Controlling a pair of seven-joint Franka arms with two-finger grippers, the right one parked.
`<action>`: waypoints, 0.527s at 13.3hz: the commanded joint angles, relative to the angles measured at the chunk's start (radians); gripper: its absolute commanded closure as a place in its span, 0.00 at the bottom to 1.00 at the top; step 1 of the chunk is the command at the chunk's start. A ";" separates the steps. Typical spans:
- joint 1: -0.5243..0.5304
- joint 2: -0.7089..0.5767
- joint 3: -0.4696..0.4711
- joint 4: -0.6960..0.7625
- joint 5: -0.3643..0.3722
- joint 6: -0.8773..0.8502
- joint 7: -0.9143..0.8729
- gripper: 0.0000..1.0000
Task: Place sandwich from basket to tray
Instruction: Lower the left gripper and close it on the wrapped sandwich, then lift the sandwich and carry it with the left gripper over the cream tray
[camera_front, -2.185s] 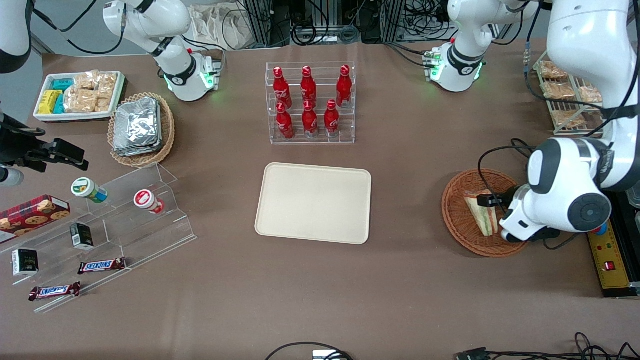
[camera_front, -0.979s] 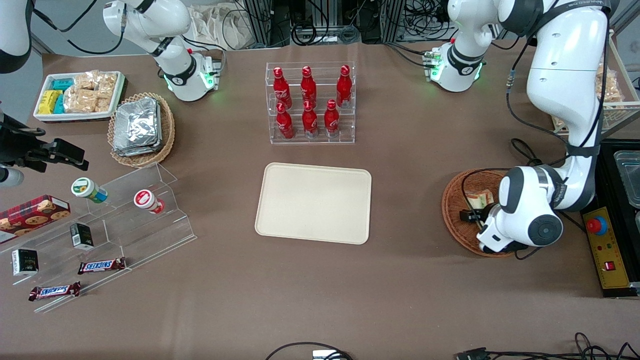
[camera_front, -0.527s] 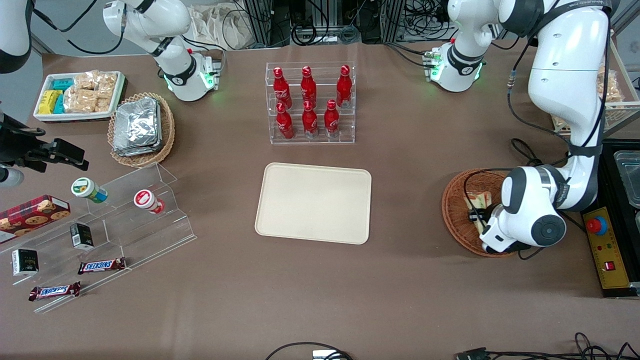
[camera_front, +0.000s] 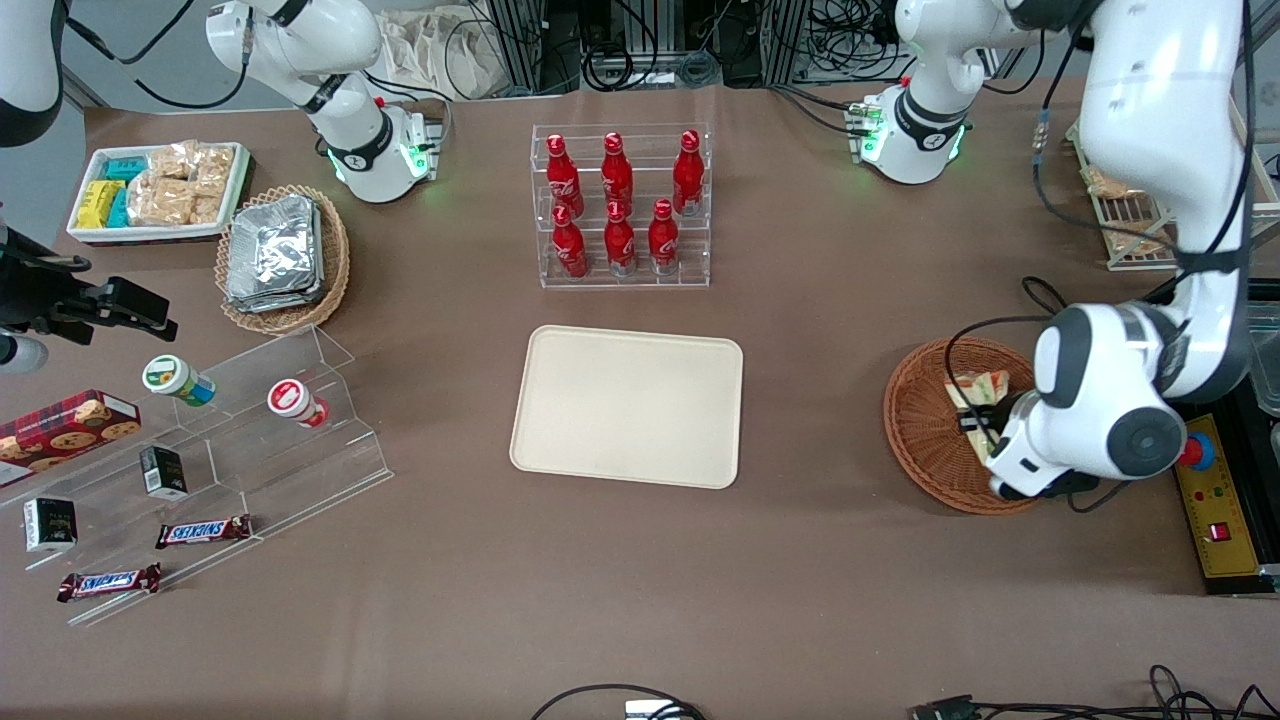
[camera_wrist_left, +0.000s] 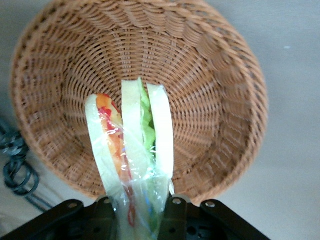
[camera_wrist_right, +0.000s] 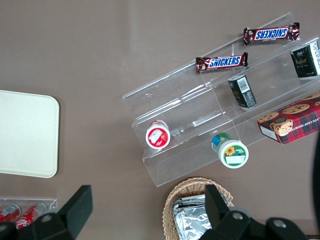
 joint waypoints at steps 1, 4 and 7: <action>-0.008 -0.087 -0.043 -0.021 0.004 -0.033 0.002 0.90; -0.008 -0.124 -0.131 -0.005 -0.003 -0.035 -0.004 0.90; -0.010 -0.110 -0.243 0.024 -0.002 -0.024 -0.015 0.89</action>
